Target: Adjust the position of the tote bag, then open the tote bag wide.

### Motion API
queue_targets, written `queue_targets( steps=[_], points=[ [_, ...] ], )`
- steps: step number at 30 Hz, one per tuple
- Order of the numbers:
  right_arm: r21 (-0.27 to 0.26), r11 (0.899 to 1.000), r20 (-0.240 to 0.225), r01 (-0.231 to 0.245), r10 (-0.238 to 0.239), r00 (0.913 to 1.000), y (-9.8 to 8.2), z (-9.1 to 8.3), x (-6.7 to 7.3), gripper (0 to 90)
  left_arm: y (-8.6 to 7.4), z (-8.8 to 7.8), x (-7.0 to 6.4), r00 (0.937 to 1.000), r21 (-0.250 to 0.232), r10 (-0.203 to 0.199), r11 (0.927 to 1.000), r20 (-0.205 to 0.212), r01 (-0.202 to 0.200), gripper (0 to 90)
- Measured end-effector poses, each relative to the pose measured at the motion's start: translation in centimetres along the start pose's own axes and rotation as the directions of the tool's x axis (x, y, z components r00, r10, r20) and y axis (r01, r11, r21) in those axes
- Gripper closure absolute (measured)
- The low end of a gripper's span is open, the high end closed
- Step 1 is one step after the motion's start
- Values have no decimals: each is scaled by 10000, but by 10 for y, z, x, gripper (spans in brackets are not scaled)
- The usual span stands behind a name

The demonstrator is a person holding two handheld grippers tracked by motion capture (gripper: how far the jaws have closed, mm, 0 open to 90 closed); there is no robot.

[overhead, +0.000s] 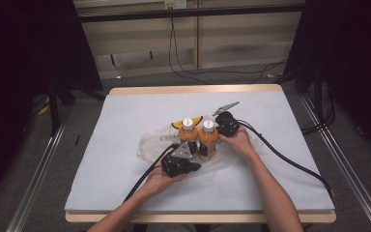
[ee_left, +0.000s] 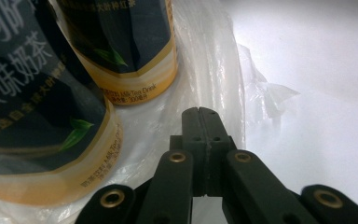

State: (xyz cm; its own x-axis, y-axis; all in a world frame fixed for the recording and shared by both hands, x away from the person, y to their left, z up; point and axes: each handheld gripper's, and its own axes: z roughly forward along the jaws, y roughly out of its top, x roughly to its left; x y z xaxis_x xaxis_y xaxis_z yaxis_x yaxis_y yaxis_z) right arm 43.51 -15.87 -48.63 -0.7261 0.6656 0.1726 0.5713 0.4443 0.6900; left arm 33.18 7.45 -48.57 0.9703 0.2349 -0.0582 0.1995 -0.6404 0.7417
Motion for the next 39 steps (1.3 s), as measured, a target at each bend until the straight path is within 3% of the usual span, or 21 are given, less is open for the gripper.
queue_targets(
  steps=[8, 9, 16, 20, 22, 27, 28, 30, 34, 36, 37, 39],
  points=[
    [123, 9999, 337, -114, 110, 9994, 7, 3, -5, 900, 1, -1, -11, 9989, 207, 443, 9988, 147, -446, 900],
    [242, 9996, 650, -145, 129, 9978, 9, 4, -5, 900, 2, -2, -12, 9983, 366, 567, 9977, 148, -572, 900],
    [246, 9991, 775, -344, 324, 9965, 13, 5, -10, 900, 0, -5, -19, 9959, 395, 857, 9954, 301, -868, 900],
    [420, 9989, 870, -187, 150, 9961, 17, 7, -13, 900, -5, -9, -20, 9965, 295, 629, 9975, 551, -646, 900],
    [434, 9983, 937, -387, 345, 9950, 19, 8, -13, 900, -5, -9, -22, 9962, 278, 716, 9969, 489, -730, 900],
    [483, 9983, 1178, -340, 281, 9926, 22, 10, -14, 900, -4, -11, -26, 9949, 503, 888, 9946, 484, -912, 900],
    [443, 9987, 1179, -260, 206, 9928, 22, 11, -15, 900, -5, -9, -26, 9944, 290, 909, 9953, 547, -926, 900],
    [378, 9981, 1184, -488, 440, 9920, 23, 11, -18, 900, -4, -10, -29, 9932, 405, 1032, 9936, 544, -1054, 900],
    [353, 9980, 1285, -528, 479, 9906, 25, 13, -20, 900, -5, -10, -30, 9922, 359, 1082, 9932, 622, -1106, 900],
    [400, 9976, 1364, -564, 505, 9894, 26, 14, -20, 900, -3, -12, -30, 9909, 665, 1220, 9898, 563, -1256, 900],
    [425, 9975, 1481, -556, 488, 9878, 27, 14, -20, 900, -4, -11, -31, 9921, 448, 1108, 9925, 588, -1135, 900],
    [415, 9972, 1503, -621, 552, 9871, 29, 15, -21, 900, -5, -11, -32, 9918, 475, 1149, 9919, 564, -1177, 900]
  ],
)
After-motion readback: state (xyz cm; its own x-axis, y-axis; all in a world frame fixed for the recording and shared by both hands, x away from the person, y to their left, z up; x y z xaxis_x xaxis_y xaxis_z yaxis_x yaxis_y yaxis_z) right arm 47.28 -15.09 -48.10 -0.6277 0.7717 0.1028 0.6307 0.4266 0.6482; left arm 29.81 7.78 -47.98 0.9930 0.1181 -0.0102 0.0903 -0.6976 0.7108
